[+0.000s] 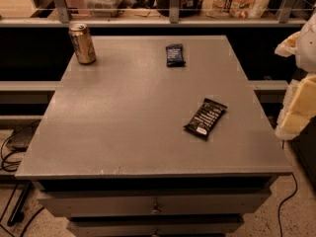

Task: Pick rxbar blueberry

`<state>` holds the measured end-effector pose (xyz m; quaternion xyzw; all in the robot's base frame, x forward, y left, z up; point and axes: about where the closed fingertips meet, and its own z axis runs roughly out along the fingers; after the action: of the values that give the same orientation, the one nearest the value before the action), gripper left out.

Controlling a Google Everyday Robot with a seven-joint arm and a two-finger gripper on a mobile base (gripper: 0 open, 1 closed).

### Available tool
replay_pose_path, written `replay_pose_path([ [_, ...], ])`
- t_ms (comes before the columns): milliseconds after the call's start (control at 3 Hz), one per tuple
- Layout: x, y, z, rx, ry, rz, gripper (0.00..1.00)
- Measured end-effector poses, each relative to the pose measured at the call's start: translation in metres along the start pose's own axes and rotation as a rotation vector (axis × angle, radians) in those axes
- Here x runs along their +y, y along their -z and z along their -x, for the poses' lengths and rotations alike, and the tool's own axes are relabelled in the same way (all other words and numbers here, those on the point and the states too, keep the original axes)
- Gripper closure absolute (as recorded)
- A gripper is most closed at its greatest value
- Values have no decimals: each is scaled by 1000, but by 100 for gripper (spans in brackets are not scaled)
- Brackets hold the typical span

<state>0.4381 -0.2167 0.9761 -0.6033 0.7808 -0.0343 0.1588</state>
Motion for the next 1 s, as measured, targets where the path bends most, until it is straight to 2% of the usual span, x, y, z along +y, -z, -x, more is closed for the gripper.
replay_pose_path([
  [333, 0, 0, 0, 0, 0, 0, 0],
  [667, -7, 0, 4, -71, -10, -43, 0],
  [1000, -26, -2, 13, -242, -31, -127, 0],
])
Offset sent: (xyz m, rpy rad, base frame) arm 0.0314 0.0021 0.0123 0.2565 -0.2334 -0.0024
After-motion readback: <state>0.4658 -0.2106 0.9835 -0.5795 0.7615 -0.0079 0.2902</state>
